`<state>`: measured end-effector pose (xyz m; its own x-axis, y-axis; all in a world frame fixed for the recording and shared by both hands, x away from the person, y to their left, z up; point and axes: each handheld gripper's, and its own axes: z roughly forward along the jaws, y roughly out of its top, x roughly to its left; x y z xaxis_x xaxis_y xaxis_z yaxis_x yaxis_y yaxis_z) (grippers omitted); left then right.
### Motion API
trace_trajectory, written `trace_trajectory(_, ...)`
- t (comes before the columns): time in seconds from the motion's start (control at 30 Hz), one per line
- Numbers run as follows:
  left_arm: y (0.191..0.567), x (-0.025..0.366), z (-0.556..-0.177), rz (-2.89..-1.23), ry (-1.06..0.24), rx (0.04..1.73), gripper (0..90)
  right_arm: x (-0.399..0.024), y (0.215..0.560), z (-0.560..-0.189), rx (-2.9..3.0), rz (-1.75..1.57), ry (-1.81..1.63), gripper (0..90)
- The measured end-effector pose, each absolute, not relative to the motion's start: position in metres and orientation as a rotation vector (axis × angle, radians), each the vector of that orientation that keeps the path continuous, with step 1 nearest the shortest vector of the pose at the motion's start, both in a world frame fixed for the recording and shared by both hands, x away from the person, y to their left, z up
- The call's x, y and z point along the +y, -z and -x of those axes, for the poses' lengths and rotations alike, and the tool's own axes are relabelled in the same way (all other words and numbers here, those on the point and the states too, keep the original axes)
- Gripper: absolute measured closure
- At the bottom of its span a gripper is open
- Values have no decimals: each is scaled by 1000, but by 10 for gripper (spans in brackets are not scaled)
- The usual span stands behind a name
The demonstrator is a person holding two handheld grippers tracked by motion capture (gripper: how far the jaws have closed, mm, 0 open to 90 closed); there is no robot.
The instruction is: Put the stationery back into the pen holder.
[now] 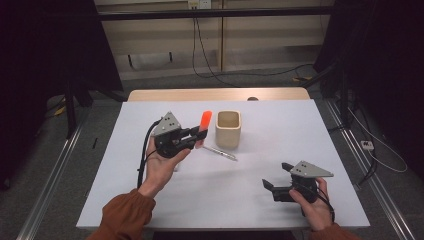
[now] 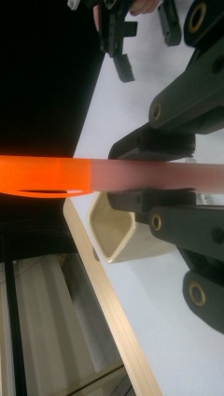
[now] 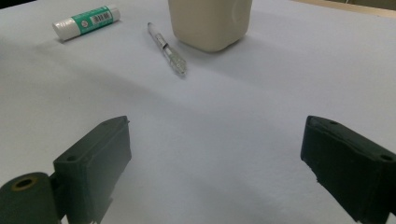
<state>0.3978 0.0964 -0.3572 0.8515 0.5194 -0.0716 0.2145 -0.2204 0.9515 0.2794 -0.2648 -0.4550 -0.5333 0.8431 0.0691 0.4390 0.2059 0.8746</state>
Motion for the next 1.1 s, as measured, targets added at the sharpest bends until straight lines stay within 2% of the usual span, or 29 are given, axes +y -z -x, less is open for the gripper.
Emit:
trace_trajectory(0.43,356,70,-435,-1799,-296,608,774,-264,456,-281,2064,-1193,-1277,73)
trace_trajectory(0.77,347,42,-457,-1794,-336,591,775,-263,456,-281,2073,-1193,-1279,68)
trace_trajectory(1.1,358,24,-470,-1776,-331,602,774,-263,457,-282,2090,-1189,-1282,68)
